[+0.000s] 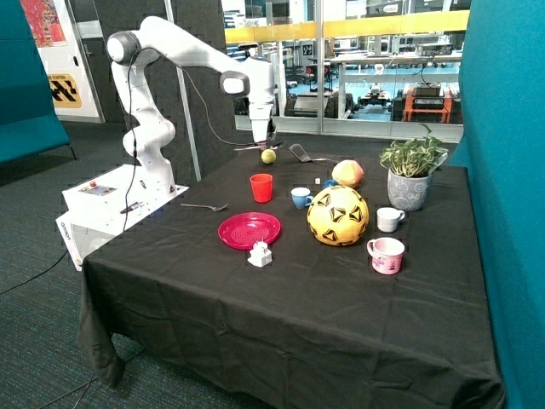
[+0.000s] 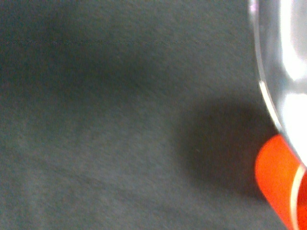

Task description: Set the table

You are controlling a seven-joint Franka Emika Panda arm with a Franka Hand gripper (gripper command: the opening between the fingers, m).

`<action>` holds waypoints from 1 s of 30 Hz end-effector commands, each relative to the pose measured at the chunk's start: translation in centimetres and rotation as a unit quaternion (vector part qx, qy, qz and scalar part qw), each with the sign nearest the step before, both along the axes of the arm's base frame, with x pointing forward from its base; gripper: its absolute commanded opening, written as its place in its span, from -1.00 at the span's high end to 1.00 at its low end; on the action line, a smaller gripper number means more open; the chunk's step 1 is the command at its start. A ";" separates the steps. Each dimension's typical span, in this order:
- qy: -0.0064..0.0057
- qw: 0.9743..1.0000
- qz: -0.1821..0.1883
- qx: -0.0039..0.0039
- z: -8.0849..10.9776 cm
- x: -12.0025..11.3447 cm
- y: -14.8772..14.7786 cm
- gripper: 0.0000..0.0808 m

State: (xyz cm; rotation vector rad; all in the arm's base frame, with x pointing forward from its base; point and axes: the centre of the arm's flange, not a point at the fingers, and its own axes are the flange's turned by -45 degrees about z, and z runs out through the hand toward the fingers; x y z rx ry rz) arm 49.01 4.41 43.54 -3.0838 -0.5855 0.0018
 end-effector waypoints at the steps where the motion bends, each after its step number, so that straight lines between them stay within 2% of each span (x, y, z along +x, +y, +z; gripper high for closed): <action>1: -0.001 1.000 -0.023 -0.001 0.5 -1.0 -3.0 1.00; 13: -0.001 0.999 -0.034 -0.001 1.1 -3.0 -5.6 1.00; 30: -0.001 0.999 -0.042 -0.001 0.5 -6.9 -8.7 1.00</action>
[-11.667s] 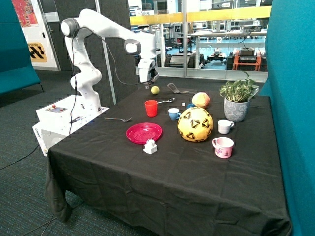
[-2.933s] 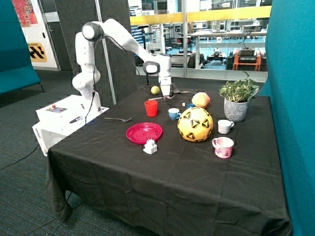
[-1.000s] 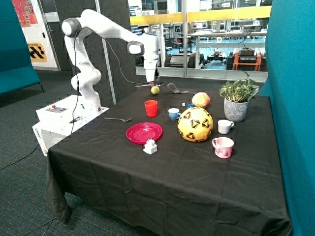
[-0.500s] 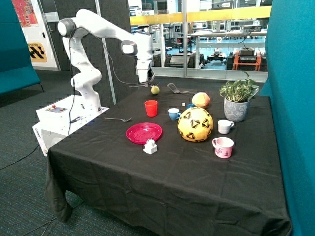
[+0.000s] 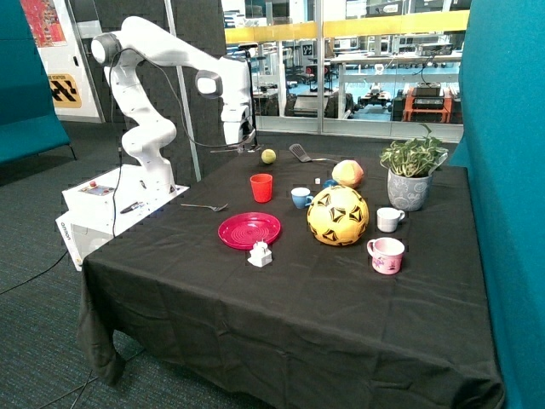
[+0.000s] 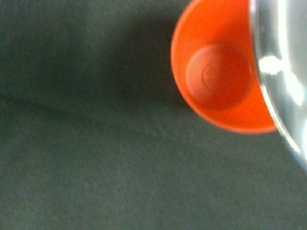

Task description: Set the table

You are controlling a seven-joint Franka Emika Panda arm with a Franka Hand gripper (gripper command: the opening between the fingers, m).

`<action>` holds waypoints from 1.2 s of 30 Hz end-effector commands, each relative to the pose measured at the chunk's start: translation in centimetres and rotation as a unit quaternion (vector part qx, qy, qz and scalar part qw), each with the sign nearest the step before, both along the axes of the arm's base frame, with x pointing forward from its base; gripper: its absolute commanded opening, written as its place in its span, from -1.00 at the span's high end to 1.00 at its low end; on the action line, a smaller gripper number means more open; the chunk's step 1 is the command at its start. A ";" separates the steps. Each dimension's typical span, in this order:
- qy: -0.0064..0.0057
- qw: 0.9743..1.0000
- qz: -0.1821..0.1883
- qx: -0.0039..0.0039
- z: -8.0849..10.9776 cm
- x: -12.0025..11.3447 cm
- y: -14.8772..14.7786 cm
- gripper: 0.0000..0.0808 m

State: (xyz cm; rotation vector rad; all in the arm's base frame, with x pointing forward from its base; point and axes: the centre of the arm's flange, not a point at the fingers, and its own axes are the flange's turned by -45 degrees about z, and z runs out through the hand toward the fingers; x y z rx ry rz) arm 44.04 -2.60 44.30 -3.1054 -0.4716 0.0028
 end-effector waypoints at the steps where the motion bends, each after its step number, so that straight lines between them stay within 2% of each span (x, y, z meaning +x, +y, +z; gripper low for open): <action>1: -0.001 1.000 -0.005 0.000 -0.3 -2.1 -1.9 1.00; 8: -0.001 1.000 -0.009 0.000 -0.8 -3.2 -2.6 1.00; 25: -0.001 0.999 -0.050 0.000 -2.1 -5.1 -6.4 1.00; 36: -0.001 0.998 -0.059 0.000 -3.1 -5.7 -8.3 1.00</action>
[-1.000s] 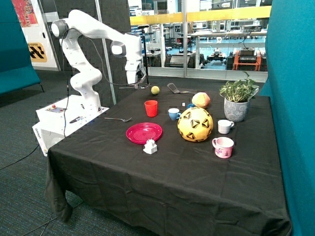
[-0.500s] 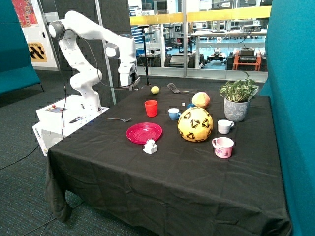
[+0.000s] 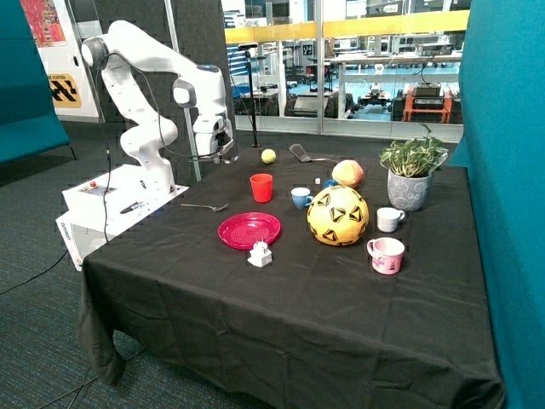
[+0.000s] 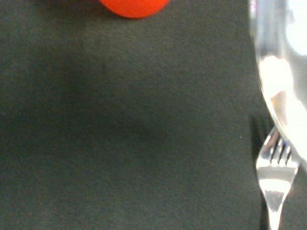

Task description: Set the table

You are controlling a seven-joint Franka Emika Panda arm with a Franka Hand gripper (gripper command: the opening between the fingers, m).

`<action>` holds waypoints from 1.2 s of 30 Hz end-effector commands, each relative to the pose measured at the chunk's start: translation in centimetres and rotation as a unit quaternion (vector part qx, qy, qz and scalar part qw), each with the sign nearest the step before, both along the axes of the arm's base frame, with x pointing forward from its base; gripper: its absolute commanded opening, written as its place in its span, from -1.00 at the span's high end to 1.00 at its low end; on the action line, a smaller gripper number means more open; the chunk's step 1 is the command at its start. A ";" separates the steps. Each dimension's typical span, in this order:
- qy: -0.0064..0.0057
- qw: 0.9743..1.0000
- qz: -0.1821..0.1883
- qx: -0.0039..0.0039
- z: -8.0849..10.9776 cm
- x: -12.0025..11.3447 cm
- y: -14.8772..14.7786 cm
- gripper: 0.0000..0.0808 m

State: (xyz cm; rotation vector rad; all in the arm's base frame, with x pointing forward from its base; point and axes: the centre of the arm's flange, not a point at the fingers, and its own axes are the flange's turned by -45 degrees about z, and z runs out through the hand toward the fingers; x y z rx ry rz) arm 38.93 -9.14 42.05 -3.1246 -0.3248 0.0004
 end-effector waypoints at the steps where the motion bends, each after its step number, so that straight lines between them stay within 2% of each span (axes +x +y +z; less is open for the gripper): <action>1: 0.000 1.000 -0.015 0.000 -1.0 -0.5 -1.9 1.00; 10: 0.000 0.999 -0.043 0.000 -2.3 -0.3 -4.1 1.00; 17: 0.000 0.999 -0.051 0.000 -2.9 -0.7 -5.2 1.00; 36: 0.000 0.999 -0.053 0.000 -5.4 -3.3 -6.7 1.00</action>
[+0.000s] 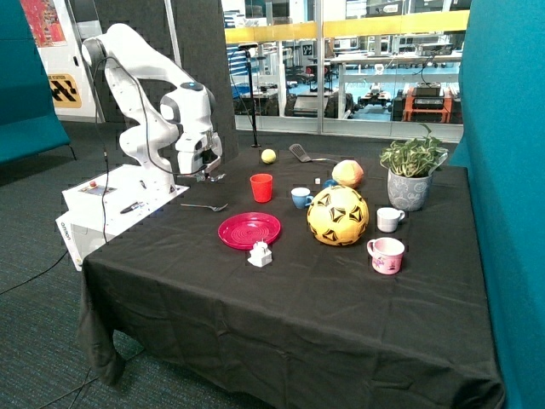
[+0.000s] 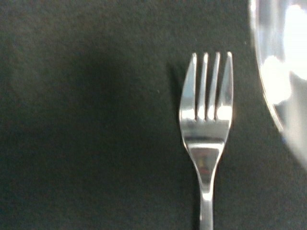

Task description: Set the table

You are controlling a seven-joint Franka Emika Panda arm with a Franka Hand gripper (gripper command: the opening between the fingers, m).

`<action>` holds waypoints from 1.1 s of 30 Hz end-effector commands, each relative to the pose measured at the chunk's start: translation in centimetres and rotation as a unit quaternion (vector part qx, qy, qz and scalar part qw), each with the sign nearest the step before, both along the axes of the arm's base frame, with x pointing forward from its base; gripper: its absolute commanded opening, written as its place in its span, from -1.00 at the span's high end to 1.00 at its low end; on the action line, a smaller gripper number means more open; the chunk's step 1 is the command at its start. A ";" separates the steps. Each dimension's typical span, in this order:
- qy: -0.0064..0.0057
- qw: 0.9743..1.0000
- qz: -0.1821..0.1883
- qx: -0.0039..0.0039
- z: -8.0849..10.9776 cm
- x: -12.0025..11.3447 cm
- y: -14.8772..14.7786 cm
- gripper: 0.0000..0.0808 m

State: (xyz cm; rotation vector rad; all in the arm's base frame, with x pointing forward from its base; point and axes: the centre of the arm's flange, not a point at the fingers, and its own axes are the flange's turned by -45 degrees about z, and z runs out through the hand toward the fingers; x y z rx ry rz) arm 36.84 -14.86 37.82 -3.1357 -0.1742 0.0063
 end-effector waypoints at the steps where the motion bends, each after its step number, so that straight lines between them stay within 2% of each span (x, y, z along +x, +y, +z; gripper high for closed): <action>1: -0.002 1.000 -0.006 0.000 -1.3 -1.3 -1.1 1.00; 15: -0.002 1.000 -0.012 0.000 -2.3 -2.2 -2.4 1.00; 33: -0.002 1.000 -0.019 0.000 -5.6 -2.1 -2.8 1.00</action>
